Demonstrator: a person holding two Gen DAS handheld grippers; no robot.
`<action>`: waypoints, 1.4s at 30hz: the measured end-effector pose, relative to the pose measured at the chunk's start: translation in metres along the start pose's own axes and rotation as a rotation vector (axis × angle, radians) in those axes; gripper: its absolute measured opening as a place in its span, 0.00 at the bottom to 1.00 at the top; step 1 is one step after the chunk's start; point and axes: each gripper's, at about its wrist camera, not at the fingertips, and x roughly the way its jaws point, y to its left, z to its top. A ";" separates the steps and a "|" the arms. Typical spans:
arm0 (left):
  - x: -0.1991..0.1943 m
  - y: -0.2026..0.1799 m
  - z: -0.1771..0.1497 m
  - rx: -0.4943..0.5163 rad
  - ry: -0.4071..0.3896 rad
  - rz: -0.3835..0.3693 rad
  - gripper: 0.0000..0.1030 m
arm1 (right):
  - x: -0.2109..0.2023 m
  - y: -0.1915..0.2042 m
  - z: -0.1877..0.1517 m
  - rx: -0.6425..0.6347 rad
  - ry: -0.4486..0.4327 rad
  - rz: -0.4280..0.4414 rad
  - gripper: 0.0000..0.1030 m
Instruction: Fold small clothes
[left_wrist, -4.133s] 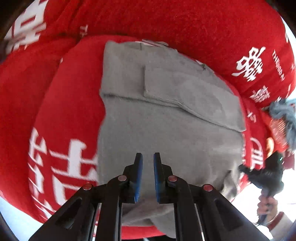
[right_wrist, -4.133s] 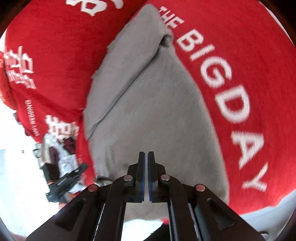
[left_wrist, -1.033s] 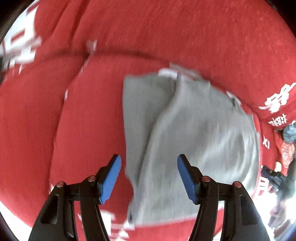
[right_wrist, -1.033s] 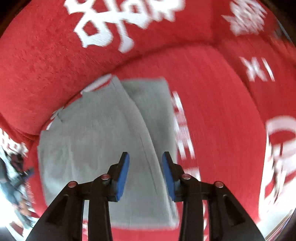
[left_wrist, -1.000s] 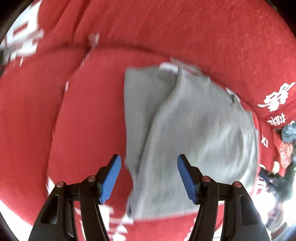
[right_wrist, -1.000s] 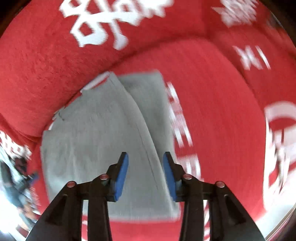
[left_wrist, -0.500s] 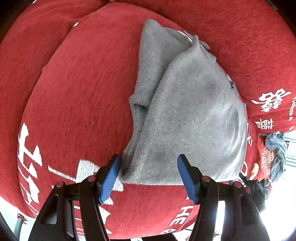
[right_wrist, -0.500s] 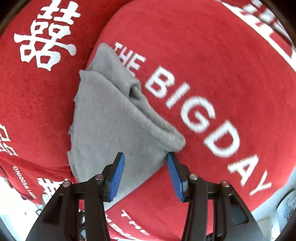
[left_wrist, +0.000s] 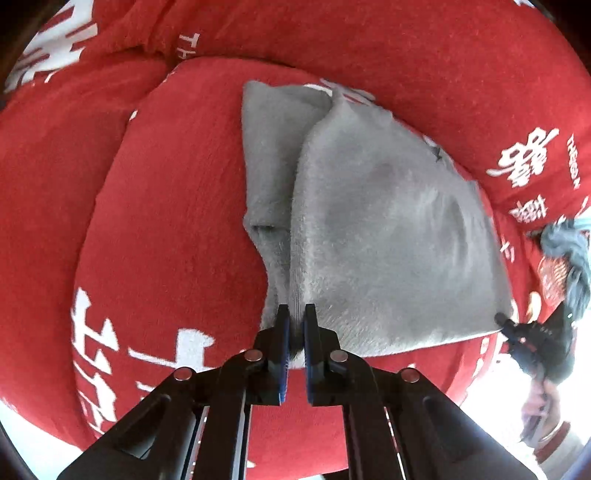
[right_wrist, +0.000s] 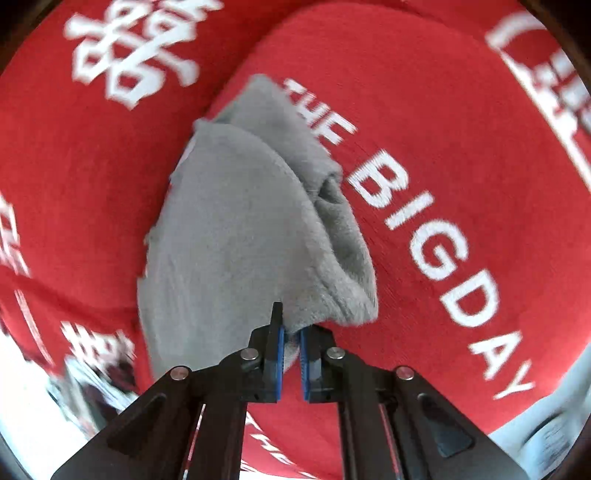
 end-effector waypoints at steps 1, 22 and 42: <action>0.004 0.004 -0.002 -0.008 0.010 0.010 0.07 | 0.004 -0.002 0.001 -0.010 0.007 -0.017 0.07; -0.025 -0.013 -0.007 0.083 -0.101 0.052 0.20 | 0.078 0.193 -0.033 -0.548 0.158 0.031 0.15; 0.016 0.014 -0.008 -0.032 -0.072 0.025 0.26 | 0.232 0.345 -0.074 -1.001 0.222 -0.065 0.08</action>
